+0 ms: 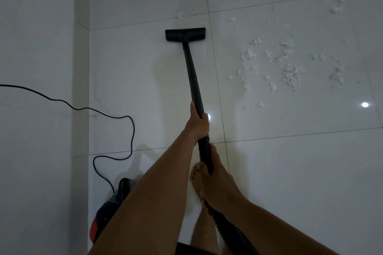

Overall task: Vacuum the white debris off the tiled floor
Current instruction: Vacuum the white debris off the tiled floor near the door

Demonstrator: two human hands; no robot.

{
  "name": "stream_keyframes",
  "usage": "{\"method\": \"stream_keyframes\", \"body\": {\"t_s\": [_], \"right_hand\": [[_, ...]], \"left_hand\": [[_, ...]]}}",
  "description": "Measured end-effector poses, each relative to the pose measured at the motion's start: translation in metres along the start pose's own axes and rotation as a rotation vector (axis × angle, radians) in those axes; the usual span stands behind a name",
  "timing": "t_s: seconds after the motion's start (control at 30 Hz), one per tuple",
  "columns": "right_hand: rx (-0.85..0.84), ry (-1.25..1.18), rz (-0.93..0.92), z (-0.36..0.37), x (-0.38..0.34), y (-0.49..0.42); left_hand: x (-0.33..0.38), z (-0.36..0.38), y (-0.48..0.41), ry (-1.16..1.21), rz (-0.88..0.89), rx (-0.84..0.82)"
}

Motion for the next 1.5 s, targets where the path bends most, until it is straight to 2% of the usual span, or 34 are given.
{"method": "stream_keyframes", "body": {"t_s": [0.8, 1.27, 1.5], "right_hand": [[-0.028, 0.129, -0.01, -0.027, -0.03, -0.072], [-0.037, 0.064, 0.019, -0.037, -0.089, -0.04], [-0.032, 0.127, 0.022, -0.045, -0.119, -0.045]], "left_hand": [[0.064, -0.016, -0.047, -0.009, 0.002, 0.01], [0.092, -0.037, 0.007, -0.036, -0.069, -0.037], [0.116, -0.051, 0.02, -0.015, -0.085, -0.079]]}}
Point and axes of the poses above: each hand's wrist, its own y-axis away from the middle knuckle, its own z-axis out of the palm, x = y × z, the point moved 4 cm from there along -y, towards the middle knuckle, and after that the axes turned 14 degrees about -z, right-handed, at the moved point
